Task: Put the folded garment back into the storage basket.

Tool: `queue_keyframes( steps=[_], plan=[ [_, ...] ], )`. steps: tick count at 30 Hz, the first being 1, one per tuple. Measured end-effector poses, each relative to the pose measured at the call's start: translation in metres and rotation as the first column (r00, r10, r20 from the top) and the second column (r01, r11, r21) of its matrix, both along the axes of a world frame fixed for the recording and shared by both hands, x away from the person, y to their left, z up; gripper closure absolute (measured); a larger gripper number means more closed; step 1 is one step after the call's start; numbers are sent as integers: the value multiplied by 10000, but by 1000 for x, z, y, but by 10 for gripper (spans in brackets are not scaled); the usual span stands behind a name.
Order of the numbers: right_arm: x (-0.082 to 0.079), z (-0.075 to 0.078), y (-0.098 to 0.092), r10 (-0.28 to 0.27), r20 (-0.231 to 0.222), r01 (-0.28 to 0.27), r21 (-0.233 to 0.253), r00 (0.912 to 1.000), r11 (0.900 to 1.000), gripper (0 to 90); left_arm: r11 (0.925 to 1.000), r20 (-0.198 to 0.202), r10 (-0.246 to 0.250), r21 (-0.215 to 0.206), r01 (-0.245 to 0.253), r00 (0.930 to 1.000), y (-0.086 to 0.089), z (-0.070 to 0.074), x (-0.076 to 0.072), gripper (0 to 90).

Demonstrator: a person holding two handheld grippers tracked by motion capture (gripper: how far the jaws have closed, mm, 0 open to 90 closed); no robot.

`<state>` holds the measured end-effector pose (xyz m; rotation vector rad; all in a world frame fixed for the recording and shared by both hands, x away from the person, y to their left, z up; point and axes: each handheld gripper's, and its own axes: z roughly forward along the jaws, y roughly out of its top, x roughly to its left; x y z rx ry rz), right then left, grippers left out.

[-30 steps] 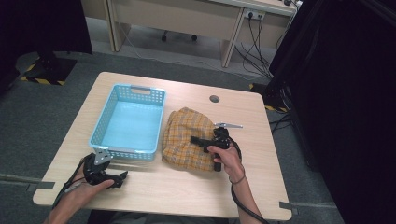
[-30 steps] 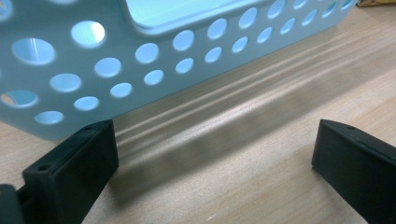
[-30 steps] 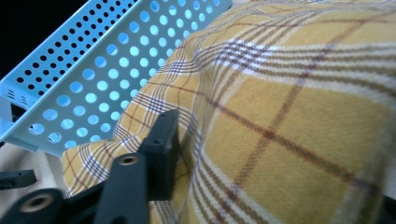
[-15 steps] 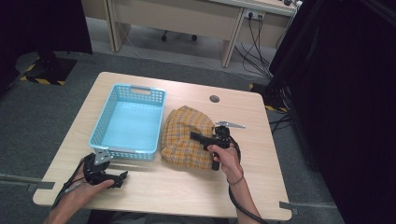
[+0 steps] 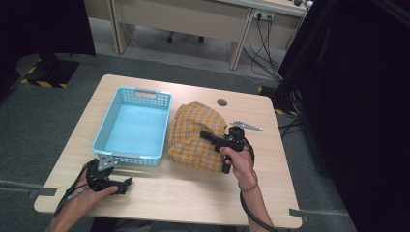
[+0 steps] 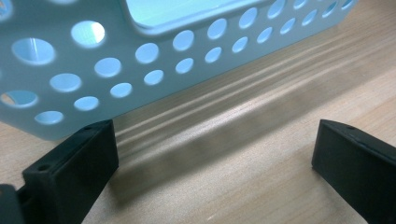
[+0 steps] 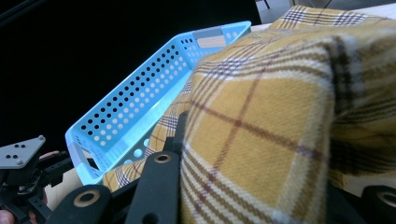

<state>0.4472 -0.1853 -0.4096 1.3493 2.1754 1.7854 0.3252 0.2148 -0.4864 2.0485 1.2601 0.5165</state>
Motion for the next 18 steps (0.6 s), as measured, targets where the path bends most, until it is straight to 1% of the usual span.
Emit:
queue_keyframes(
  steps=[3,7,8,10,14,16,18],
  plan=[
    [-1,5,-5,-157,139,156,111,9998,9998,712,10000,-1,1,-1,-1,10000,0,0,0,0],
    [-2,10,-10,-238,215,234,196,9995,9995,713,10000,2,3,-4,-3,10000,0,0,0,0],
    [-2,14,-12,-329,268,321,290,9991,9991,713,10000,0,3,-4,-3,10000,0,0,0,0],
    [-3,17,-14,-321,322,310,330,9990,9990,713,10000,0,0,0,0,10000,0,0,0,0],
    [-2,21,-14,-358,307,345,415,9989,9985,713,10000,-3,1,-1,-1,10000,0,0,0,0],
    [-2,25,-12,-268,350,255,380,9990,9990,713,10000,-2,1,-1,-1,10000,0,0,0,0],
    [-1,29,-9,-234,327,218,472,9992,9986,713,10000,-3,0,0,0,10000,0,0,0,0]
  ],
)
